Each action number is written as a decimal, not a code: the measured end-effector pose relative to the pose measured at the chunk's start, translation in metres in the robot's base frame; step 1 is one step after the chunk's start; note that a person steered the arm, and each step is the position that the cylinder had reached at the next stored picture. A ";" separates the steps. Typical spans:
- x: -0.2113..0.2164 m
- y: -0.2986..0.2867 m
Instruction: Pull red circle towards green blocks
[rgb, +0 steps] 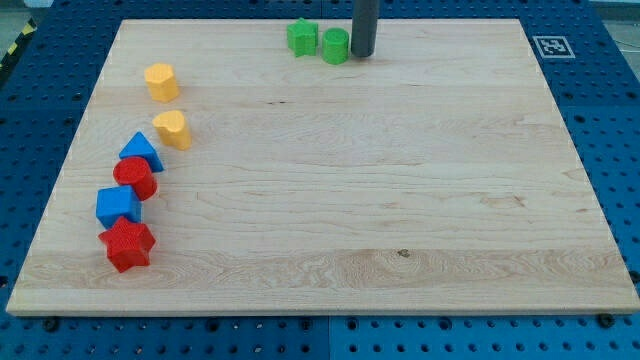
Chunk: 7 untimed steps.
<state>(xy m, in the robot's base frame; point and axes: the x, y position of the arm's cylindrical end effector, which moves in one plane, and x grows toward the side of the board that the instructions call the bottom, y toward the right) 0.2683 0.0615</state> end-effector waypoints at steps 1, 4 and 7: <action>0.024 -0.005; -0.011 -0.031; 0.107 -0.039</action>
<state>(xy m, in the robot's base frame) 0.3753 0.0222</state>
